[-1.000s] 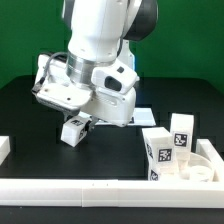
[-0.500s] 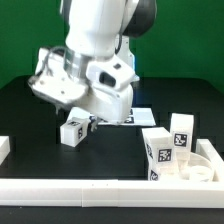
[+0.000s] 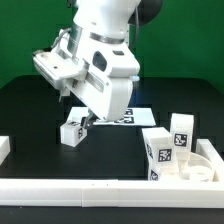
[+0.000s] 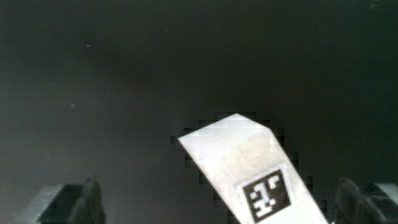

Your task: Assemble stool

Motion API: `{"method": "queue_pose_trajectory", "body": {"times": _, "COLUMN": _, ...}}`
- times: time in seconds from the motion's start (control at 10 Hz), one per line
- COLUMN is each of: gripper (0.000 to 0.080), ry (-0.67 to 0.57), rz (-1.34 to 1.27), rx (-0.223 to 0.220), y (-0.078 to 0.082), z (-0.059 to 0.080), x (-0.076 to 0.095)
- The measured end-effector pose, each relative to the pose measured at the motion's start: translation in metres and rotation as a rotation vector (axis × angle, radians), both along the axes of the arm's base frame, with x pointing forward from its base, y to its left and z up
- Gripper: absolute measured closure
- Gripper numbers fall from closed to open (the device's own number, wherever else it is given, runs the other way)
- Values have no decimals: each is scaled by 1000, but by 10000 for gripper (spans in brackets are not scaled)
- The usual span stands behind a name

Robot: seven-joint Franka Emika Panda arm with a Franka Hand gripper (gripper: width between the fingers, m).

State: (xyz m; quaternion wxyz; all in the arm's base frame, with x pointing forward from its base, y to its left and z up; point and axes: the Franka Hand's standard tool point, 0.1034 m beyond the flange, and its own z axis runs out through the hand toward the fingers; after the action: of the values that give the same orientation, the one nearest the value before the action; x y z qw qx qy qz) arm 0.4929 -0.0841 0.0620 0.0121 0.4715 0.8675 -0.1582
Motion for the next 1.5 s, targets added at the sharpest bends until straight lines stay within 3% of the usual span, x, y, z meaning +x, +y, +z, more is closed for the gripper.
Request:
{"method": "queue_pose_trajectory", "body": {"times": 0.3, "gripper": 150, "ry": -73, "rz": -246, "rx": -27, "y": -3, "z": 1, "x": 2}}
{"method": "queue_pose_trajectory", "body": {"times": 0.4, "gripper": 150, "ry": -141, "rz": -430, "rx": -46, "y": -12, "z": 5, "x": 11}}
{"method": "queue_pose_trajectory", "body": {"times": 0.6, "gripper": 150, "ry": -249, "rz": -779, "rx": -75, "y": -18, "z": 5, "x": 12}}
{"method": "queue_pose_trajectory", "body": {"times": 0.8, "gripper": 150, "ry": -256, "rz": -868, "rx": -76, "y": -23, "z": 9, "x": 17}}
{"method": "queue_pose_trajectory", "body": {"times": 1.2, "gripper": 150, "ry": -317, "rz": -1152, "rx": -101, "y": -17, "z": 6, "x": 15}}
{"method": "queue_pose_trajectory", "body": {"times": 1.5, "gripper": 150, "ry": -352, "rz": -1691, "rx": -207, "y": -7, "z": 9, "x": 13}}
